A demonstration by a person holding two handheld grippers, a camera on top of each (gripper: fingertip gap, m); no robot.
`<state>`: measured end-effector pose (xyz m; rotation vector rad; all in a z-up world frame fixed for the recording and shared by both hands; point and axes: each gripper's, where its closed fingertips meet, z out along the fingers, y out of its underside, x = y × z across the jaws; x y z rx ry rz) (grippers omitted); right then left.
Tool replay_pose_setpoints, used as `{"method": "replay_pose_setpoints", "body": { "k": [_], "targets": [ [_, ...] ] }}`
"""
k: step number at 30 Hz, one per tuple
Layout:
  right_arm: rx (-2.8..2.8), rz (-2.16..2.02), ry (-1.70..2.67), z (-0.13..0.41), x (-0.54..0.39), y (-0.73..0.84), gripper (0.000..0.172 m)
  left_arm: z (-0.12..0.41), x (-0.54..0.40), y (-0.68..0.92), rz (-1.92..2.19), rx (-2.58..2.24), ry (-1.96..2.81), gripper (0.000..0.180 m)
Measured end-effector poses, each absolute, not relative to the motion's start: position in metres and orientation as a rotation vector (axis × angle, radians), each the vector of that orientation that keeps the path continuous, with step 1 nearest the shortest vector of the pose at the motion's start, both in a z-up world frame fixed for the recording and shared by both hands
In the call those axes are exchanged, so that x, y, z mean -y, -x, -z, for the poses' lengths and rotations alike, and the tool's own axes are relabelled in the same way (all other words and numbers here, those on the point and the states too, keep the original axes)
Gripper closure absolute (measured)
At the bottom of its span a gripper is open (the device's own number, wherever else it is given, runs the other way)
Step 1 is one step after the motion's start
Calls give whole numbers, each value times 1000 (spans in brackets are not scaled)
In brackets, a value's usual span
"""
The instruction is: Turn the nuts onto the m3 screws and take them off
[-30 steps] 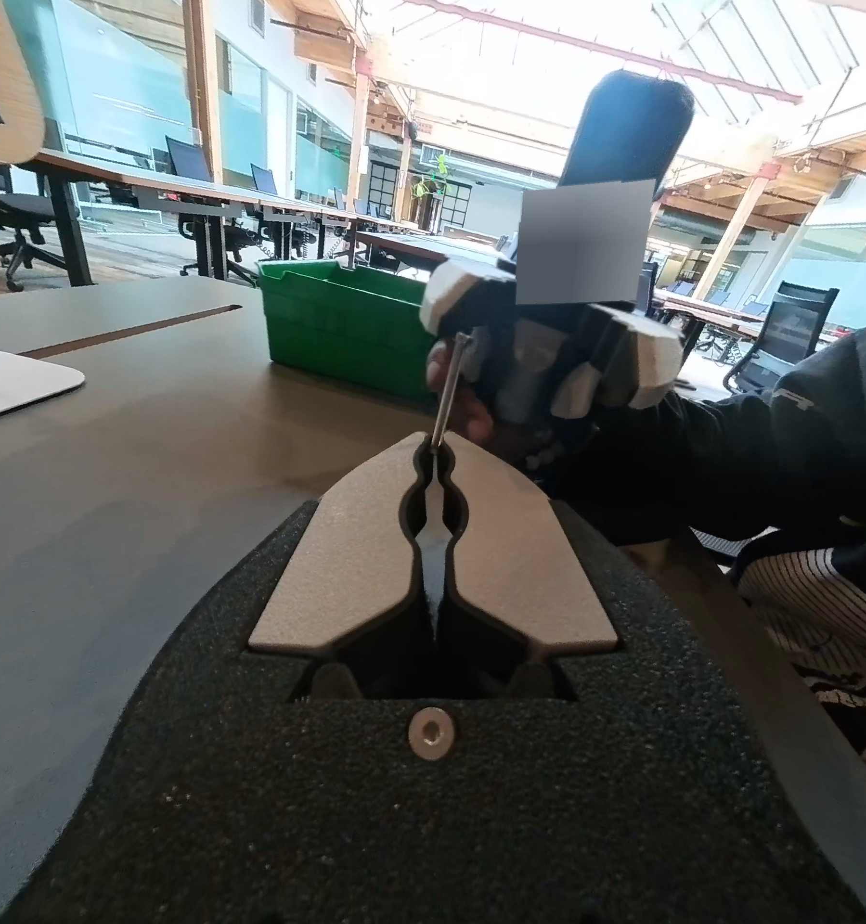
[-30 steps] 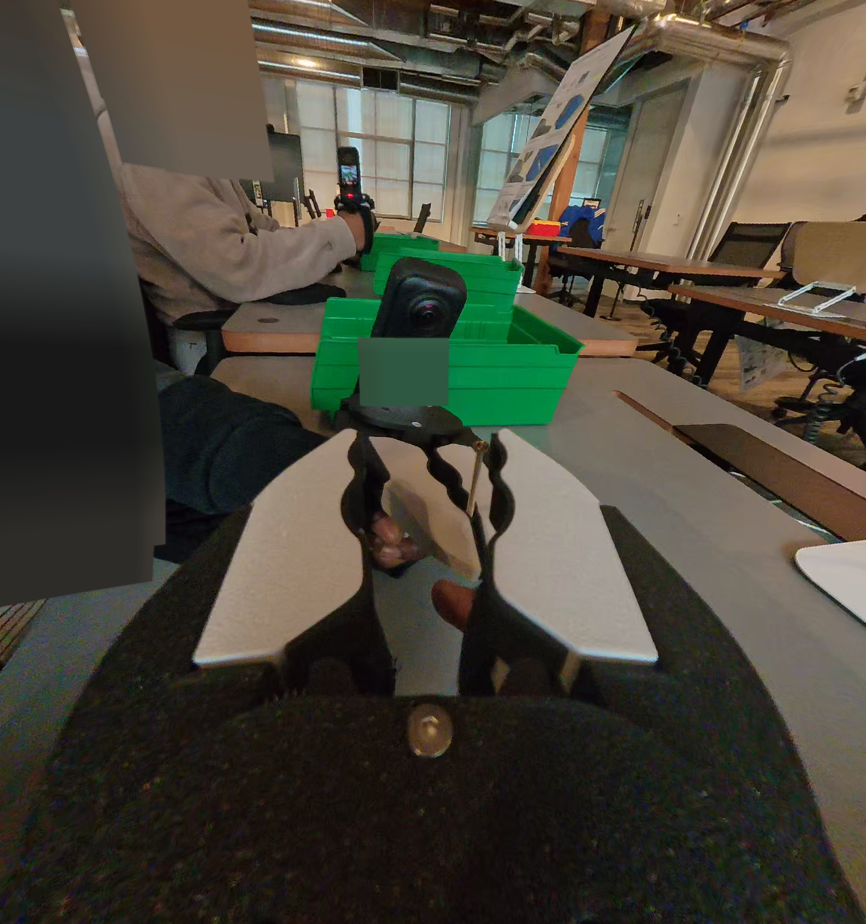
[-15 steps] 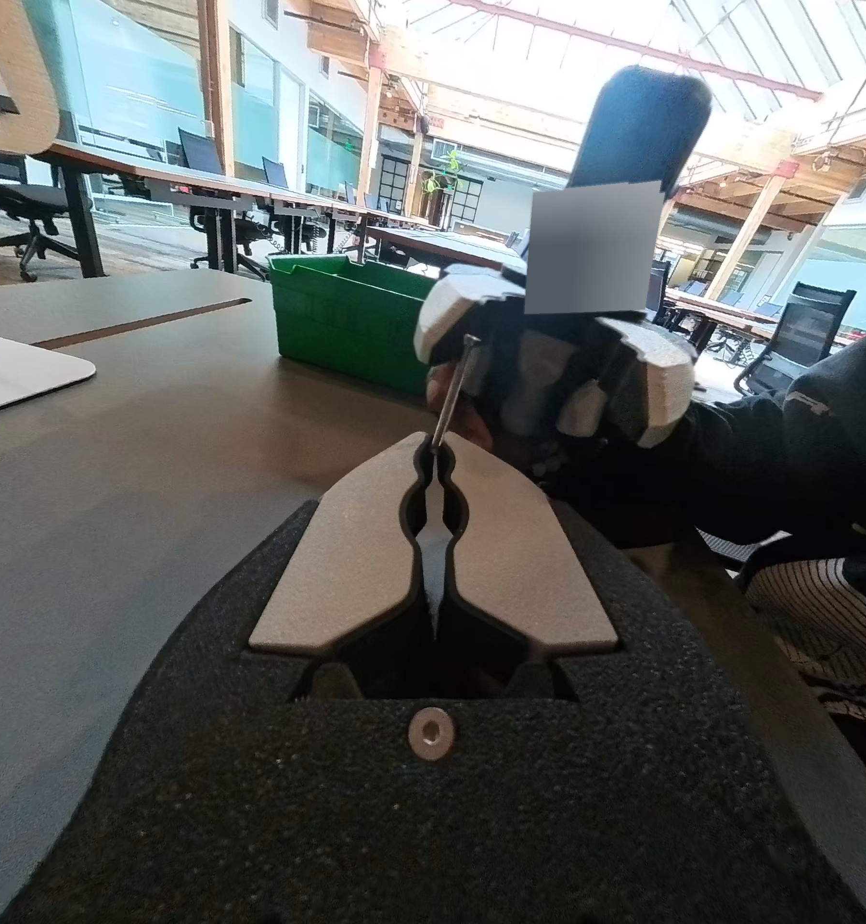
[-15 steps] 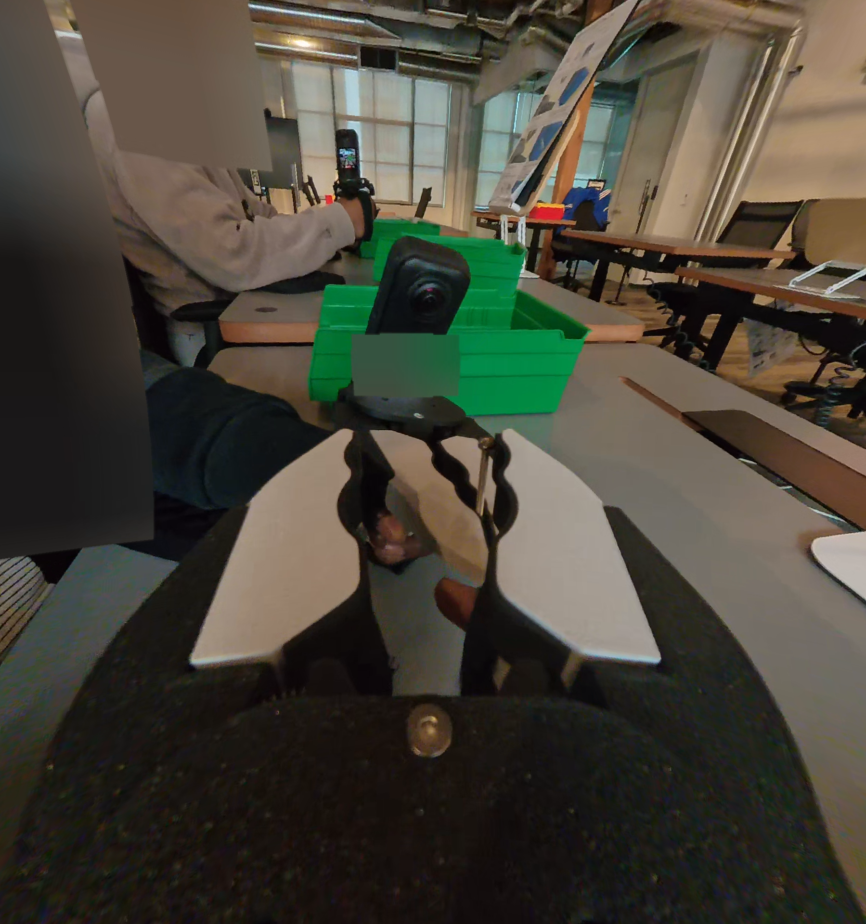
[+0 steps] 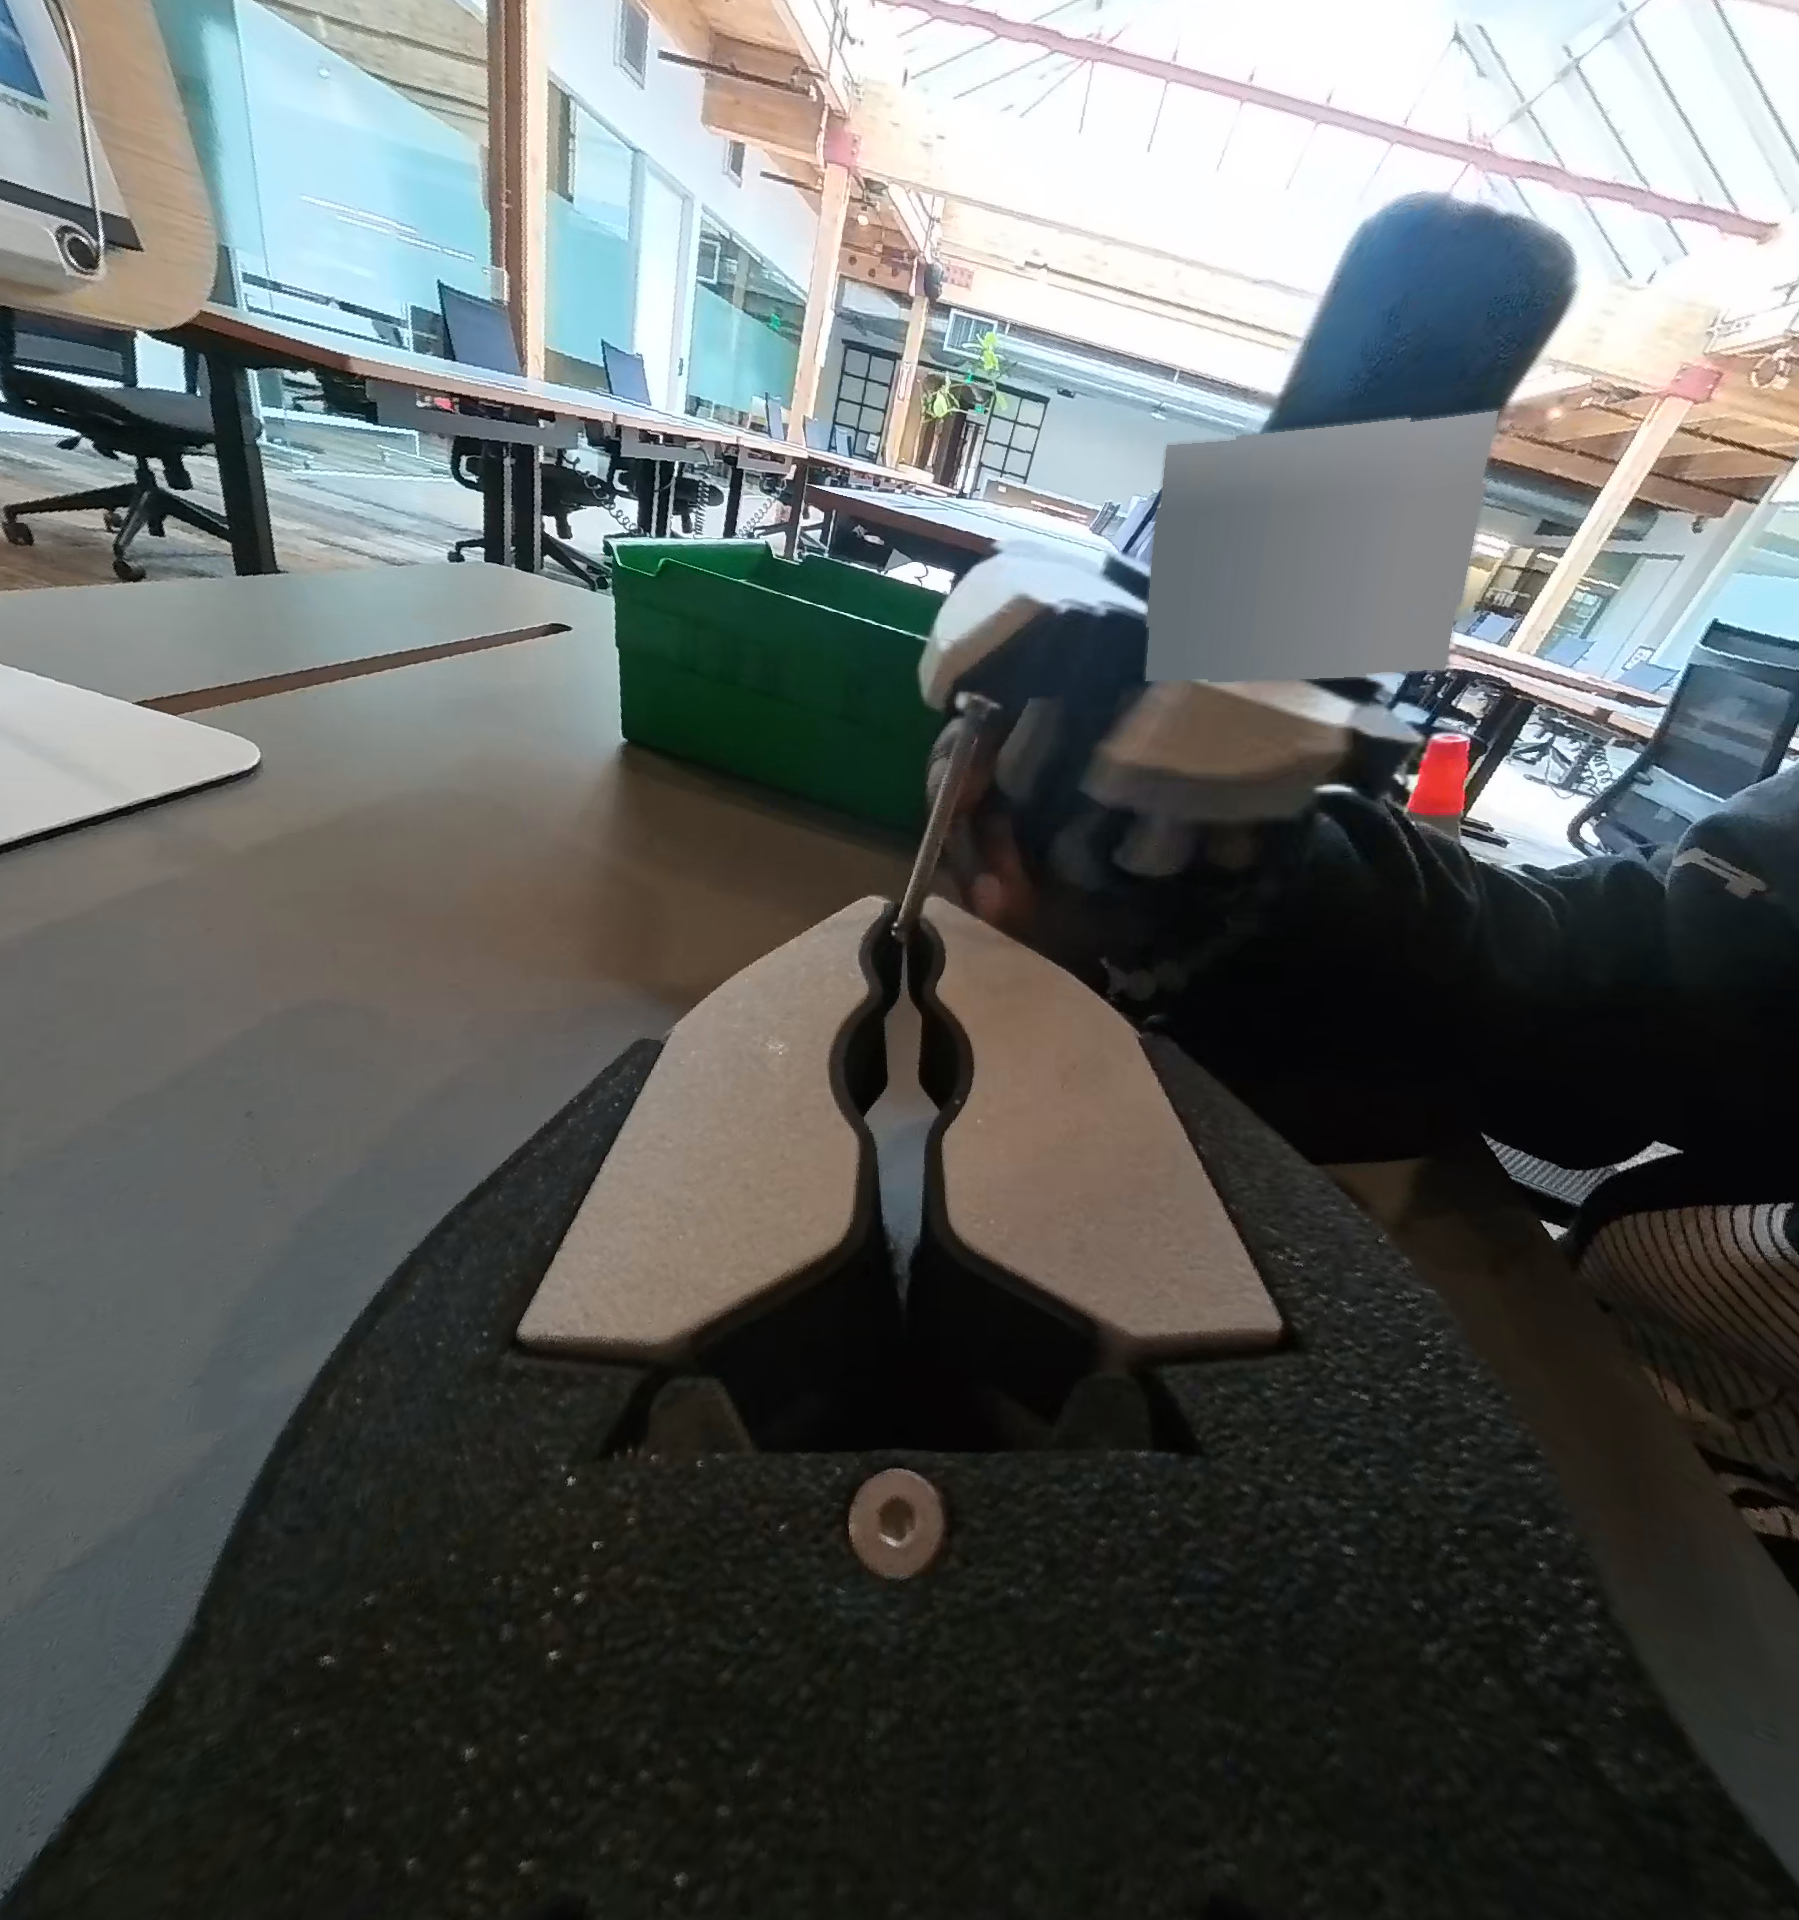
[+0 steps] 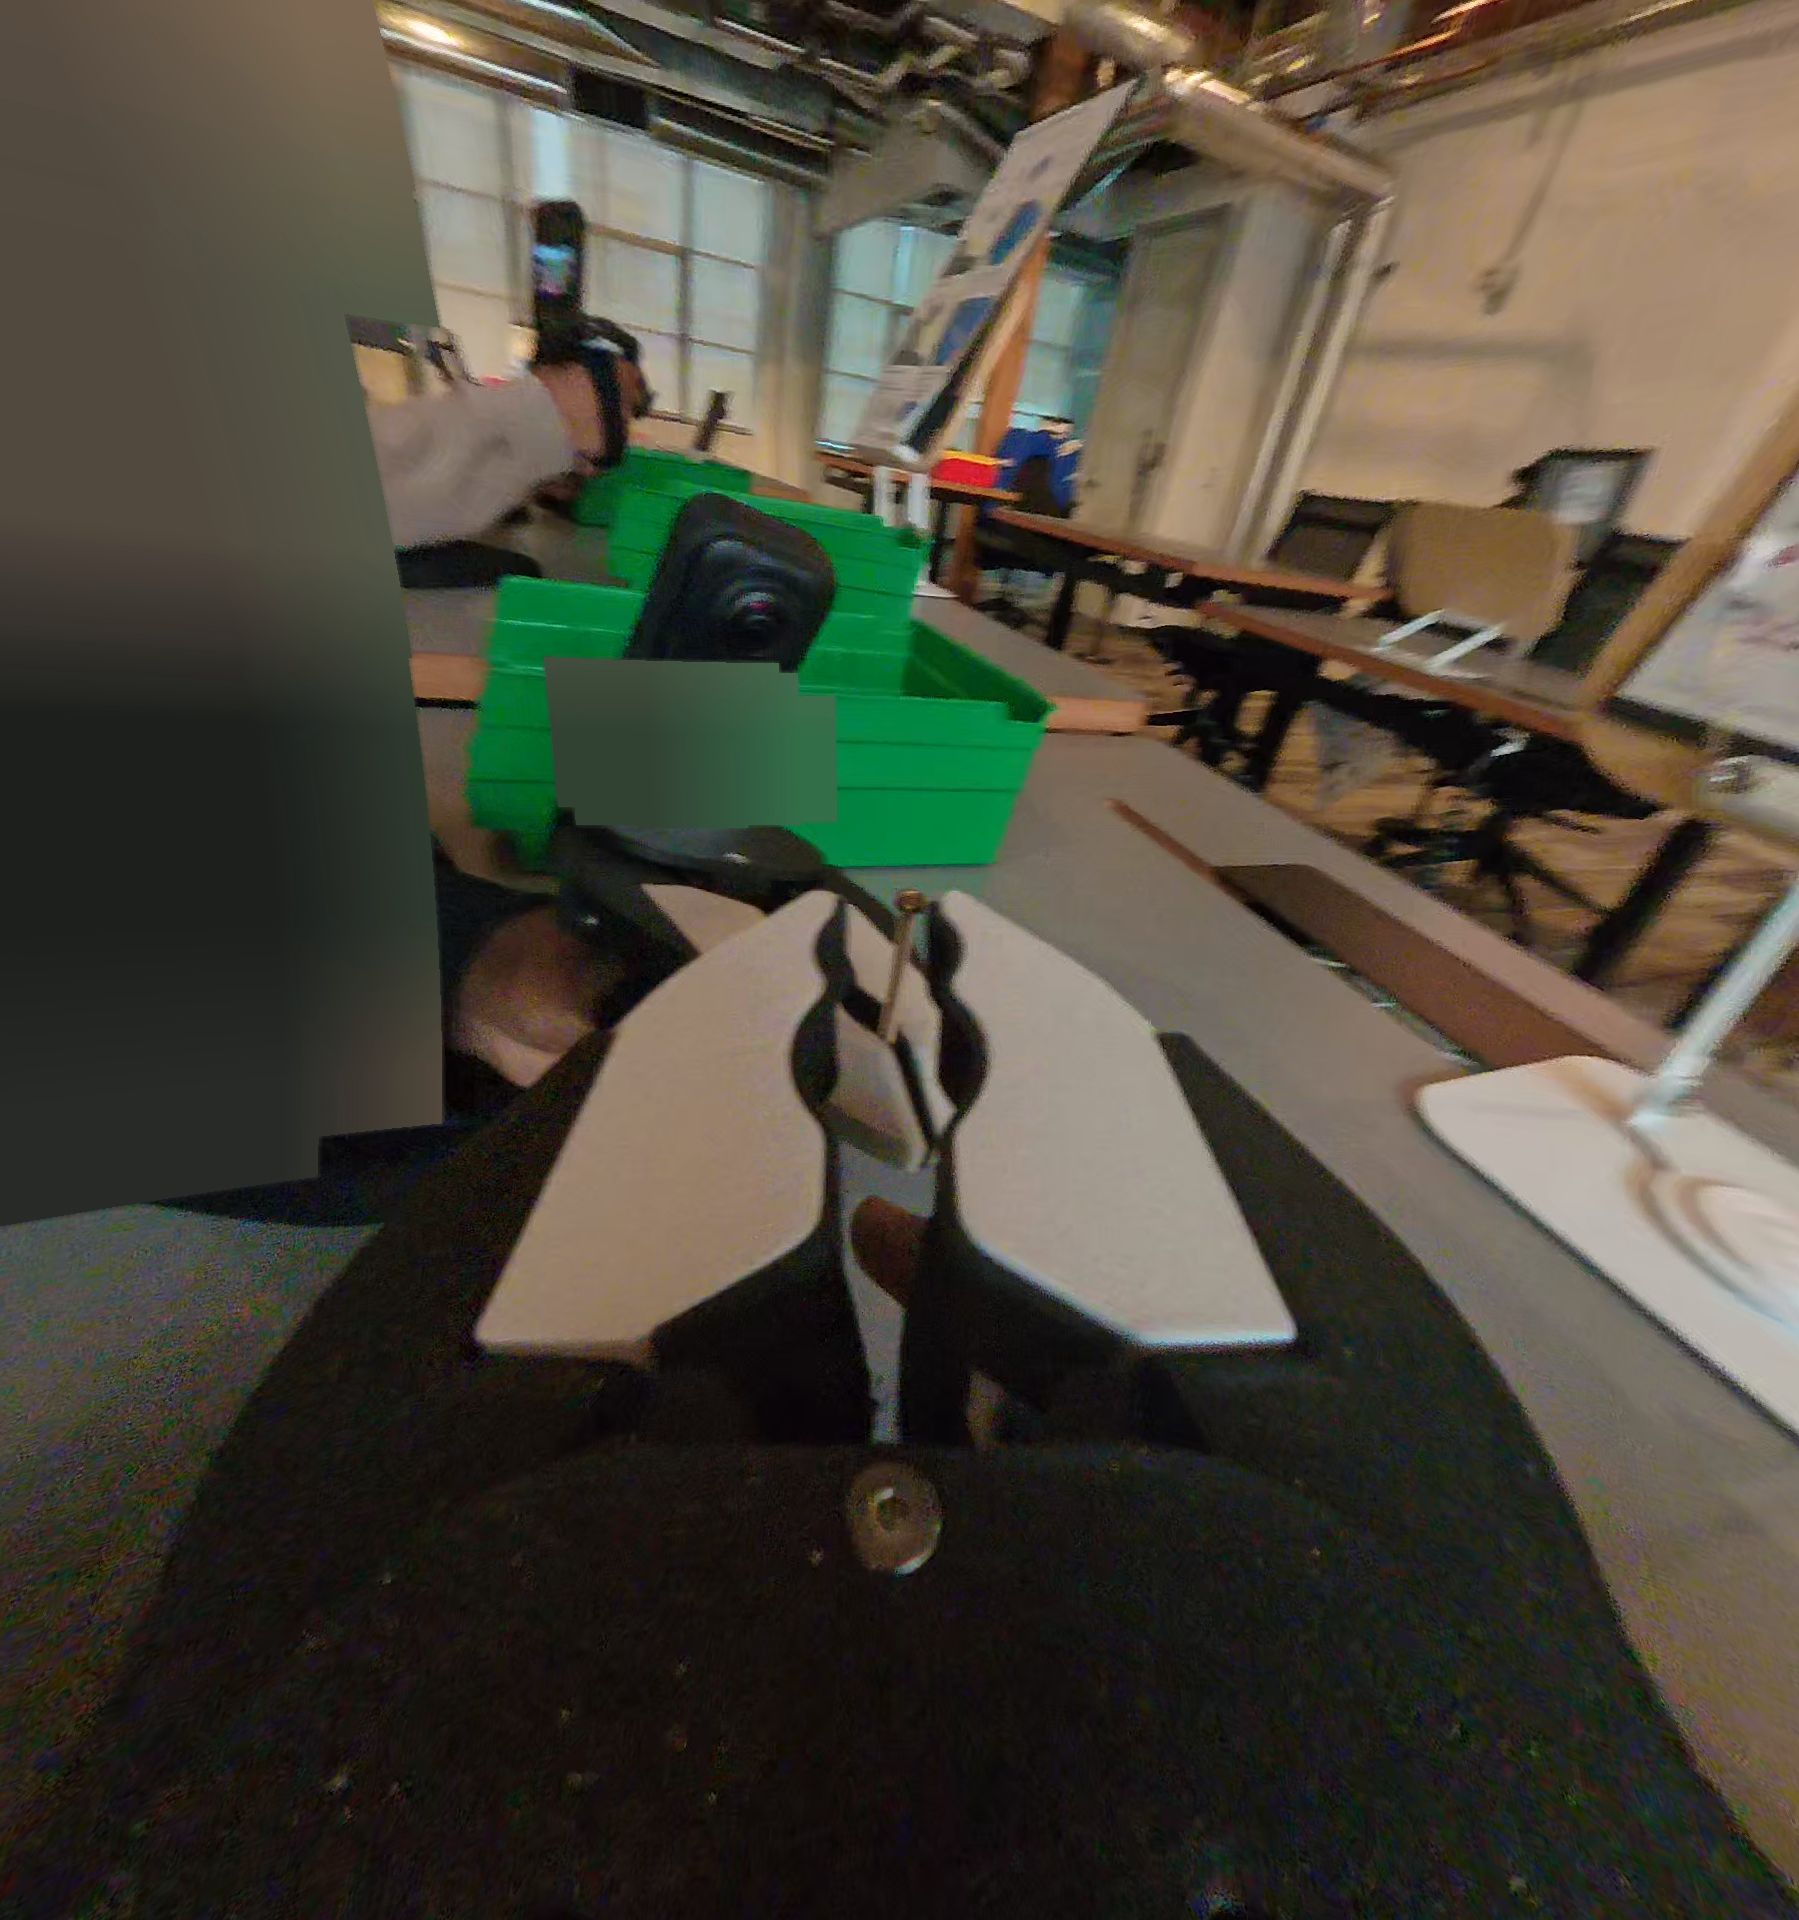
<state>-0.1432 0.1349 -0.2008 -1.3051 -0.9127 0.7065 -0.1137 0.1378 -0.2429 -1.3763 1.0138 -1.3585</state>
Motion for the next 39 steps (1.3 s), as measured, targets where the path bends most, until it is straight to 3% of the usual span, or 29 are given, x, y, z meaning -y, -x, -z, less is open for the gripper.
{"method": "replay_pose_setpoints", "body": {
  "k": [15,21,39],
  "targets": [
    [962,-771,1447,215,-134,142,171,249,-128,109,1204,-1161,1333,178],
    [949,-769,1427,212,-135,141,172,255,-128,107,1137,-1205,1344,164],
    [916,-825,1384,207,-134,139,171,242,-129,110,1264,-1099,1328,170]
  ]
}}
